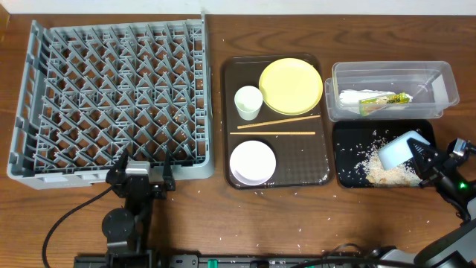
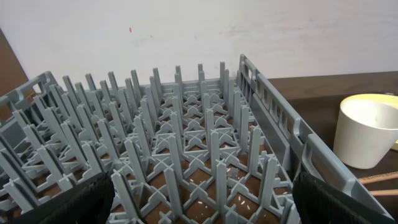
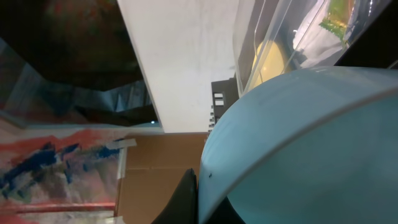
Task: Sort waste into correct bins and load items into the dishwasher
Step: 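Return the empty blue bowl to the brown tray with the right gripper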
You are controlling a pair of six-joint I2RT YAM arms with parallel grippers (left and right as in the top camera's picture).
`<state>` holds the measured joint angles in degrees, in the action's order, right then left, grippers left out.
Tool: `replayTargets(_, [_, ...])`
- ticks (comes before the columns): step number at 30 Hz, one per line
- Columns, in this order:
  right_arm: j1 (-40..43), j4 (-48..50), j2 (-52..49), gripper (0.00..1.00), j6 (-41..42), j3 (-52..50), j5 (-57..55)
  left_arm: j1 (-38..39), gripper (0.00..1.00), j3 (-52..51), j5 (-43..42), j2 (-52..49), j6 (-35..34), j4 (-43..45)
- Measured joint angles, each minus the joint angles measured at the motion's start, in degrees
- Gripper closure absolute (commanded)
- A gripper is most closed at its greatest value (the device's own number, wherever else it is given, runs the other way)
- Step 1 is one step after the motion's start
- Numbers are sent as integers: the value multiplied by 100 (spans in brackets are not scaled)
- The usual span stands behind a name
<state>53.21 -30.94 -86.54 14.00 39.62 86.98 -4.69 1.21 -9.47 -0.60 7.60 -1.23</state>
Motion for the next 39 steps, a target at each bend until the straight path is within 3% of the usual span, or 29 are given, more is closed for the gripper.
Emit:
replayTargets(6, [-398, 63, 514, 99, 2, 2, -192, 0, 8, 0, 0, 0, 0, 2])
replayTargets(11, [-1207, 28, 1303, 99, 90, 240, -601, 0, 7, 2, 0, 0, 0, 0])
replayTargets(17, [-3056, -417, 1825, 99, 190, 1010, -1604, 0, 8, 2, 0, 0, 0, 0])
replayTargets(23, [-5289, -1403, 1832, 98, 179, 1928, -3803, 0, 8, 0, 0, 0, 0, 2])
replayTargets(29, [-7020, -2063, 1491, 98, 175, 2629, -6098, 0, 8, 2, 0, 0, 0, 0])
replayTargets(39, [-8019, -2385, -289, 99, 177, 2649, -7211, 0, 8, 0, 0, 0, 0, 0])
